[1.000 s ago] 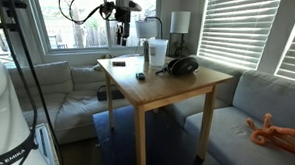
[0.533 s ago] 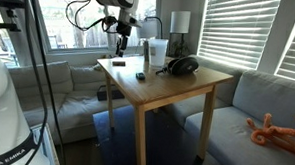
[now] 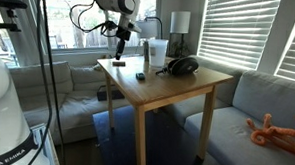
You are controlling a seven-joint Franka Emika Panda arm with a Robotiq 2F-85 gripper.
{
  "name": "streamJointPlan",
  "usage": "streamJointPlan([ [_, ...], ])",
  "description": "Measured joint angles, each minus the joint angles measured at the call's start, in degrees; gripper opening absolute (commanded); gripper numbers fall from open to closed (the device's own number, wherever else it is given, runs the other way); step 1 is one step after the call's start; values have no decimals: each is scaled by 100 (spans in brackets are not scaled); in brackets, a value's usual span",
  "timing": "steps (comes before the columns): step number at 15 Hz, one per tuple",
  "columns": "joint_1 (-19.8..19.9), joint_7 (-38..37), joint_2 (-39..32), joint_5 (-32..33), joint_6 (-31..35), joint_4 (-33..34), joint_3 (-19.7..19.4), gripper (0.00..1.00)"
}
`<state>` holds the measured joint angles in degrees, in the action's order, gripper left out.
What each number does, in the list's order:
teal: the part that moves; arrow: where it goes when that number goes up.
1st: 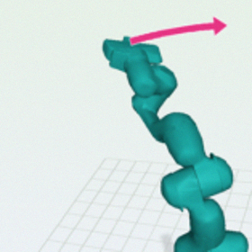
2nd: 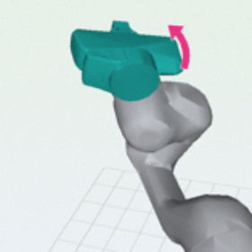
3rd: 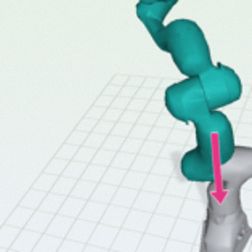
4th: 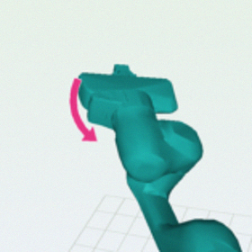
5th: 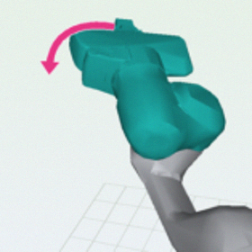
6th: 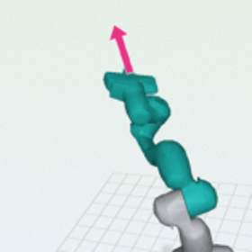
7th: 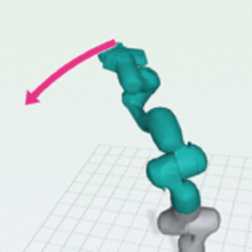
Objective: Put the three wooden chips on the left and put them in the black pouch
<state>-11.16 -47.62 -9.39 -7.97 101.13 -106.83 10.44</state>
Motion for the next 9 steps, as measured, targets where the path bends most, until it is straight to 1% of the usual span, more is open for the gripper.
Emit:
streamJointPlan([
  [4,-28,-139,-96,-1,53,30,0,100],
  [5,-28,-149,-112,-1,76,32,0,95],
  [6,-28,-152,-128,-1,98,35,-1,93],
  [7,-28,-152,-148,-1,126,39,-1,93],
  [8,-28,-155,-171,-1,158,42,-1,89],
  [9,-28,-155,-195,-1,187,45,-2,87],
])
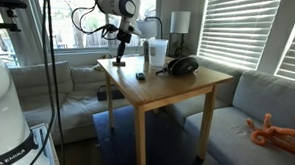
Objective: Put the three wooden chips on the left and put them in the black pouch
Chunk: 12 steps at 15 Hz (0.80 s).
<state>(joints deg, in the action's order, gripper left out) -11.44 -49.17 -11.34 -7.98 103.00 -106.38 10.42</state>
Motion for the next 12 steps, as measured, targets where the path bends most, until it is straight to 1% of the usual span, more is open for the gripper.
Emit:
streamJointPlan([
  [1,0,-1,-25,0,22,1,-1,81],
  [2,0,-3,-50,0,47,1,-3,82],
  [3,0,-4,-70,0,64,1,-5,78],
  [6,-1,-6,-108,-1,97,15,-10,76],
  [7,-2,-7,-108,-1,101,18,-10,53],
  [8,-2,-7,-108,-1,105,19,-10,51],
  [9,-3,-7,-108,-1,111,22,-9,45],
  [12,-14,-7,-108,-1,139,75,-9,22],
])
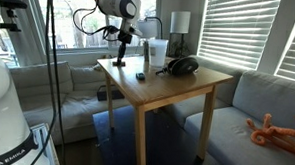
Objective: Put the three wooden chips on the left and put them in the black pouch
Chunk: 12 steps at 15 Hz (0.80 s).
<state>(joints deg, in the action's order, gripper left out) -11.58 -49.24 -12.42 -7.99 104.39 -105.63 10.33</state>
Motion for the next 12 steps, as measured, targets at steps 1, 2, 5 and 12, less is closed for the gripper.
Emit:
streamJointPlan([
  [1,-1,0,0,0,10,11,0,16],
  [2,-2,1,-1,0,23,17,0,8],
  [5,-2,15,-1,2,44,26,-3,7],
  [12,33,68,460,486,-37,125,-186,7],
])
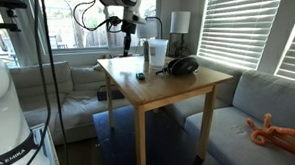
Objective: Put the three wooden chips on the left and put them in the black pouch
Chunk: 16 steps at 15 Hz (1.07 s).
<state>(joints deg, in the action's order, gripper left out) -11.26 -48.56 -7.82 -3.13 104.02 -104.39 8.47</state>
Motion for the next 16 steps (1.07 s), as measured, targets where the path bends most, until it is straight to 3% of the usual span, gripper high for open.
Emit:
streamJointPlan([
  [8,431,284,1028,743,-368,-83,-303,7],
  [9,504,311,1109,797,-369,-115,-337,28],
  [14,552,330,1088,798,-367,-123,-301,28],
  [15,553,330,1086,798,-367,-122,-298,7],
  [16,552,330,1086,798,-367,-122,-298,7],
])
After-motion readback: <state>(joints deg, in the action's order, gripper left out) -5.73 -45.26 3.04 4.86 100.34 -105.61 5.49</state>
